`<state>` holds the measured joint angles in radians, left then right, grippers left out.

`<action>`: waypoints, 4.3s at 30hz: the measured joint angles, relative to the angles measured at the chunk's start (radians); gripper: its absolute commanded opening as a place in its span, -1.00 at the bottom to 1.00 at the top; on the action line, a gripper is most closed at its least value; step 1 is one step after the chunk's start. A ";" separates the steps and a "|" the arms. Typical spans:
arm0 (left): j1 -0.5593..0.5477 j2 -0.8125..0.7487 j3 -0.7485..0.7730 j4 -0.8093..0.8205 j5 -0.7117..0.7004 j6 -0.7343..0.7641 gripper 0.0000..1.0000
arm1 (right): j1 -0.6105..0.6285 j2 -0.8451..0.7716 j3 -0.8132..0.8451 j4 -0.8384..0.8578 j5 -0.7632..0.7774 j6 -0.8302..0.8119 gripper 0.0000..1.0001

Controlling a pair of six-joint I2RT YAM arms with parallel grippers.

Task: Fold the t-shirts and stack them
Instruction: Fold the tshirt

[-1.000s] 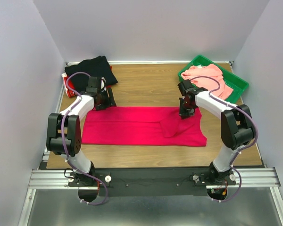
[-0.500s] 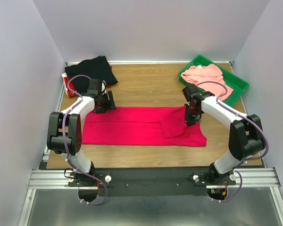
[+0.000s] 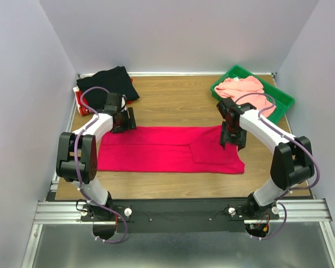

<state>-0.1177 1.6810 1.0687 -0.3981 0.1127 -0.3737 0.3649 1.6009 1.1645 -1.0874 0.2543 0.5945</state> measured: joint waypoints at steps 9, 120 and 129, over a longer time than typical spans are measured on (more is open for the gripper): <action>-0.087 0.000 0.063 0.047 0.002 0.034 0.49 | -0.023 0.130 0.181 0.118 0.000 -0.035 0.26; -0.056 -0.169 -0.303 0.178 0.052 -0.079 0.43 | -0.087 0.756 0.782 0.502 -0.403 -0.166 0.35; -0.058 -0.255 -0.332 0.039 0.018 -0.095 0.43 | -0.038 1.070 1.291 0.510 -0.467 -0.163 0.53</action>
<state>-0.1761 1.4261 0.7372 -0.3595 0.1303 -0.4683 0.3267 2.6705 2.4554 -0.5774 -0.2123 0.4316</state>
